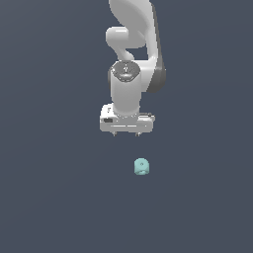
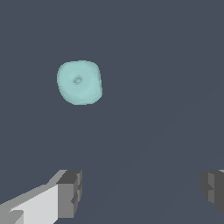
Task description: Pick up the object and move it to a goal position.
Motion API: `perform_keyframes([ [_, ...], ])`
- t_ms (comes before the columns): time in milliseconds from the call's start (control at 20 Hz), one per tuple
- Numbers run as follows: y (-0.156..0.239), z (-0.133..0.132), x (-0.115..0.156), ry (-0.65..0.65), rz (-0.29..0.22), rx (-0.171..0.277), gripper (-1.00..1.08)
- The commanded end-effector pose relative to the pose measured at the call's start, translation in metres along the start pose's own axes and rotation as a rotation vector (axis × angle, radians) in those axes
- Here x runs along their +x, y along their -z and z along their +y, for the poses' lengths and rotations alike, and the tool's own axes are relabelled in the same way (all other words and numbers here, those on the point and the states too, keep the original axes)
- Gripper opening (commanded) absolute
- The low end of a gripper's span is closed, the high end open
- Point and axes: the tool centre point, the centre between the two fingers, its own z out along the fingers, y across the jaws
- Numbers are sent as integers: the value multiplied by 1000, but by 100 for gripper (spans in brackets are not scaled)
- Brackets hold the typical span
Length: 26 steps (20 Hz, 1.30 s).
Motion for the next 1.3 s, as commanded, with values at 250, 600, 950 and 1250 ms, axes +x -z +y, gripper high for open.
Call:
perform_keyframes([
  [250, -5, -16, -5, 29, -20, 11, 100],
  [600, -8, -26, -10, 48, -34, 20, 100],
  [950, -14, -31, 4, 56, -26, 16, 100],
  [1250, -27, -41, 30, 71, -10, 10, 100],
])
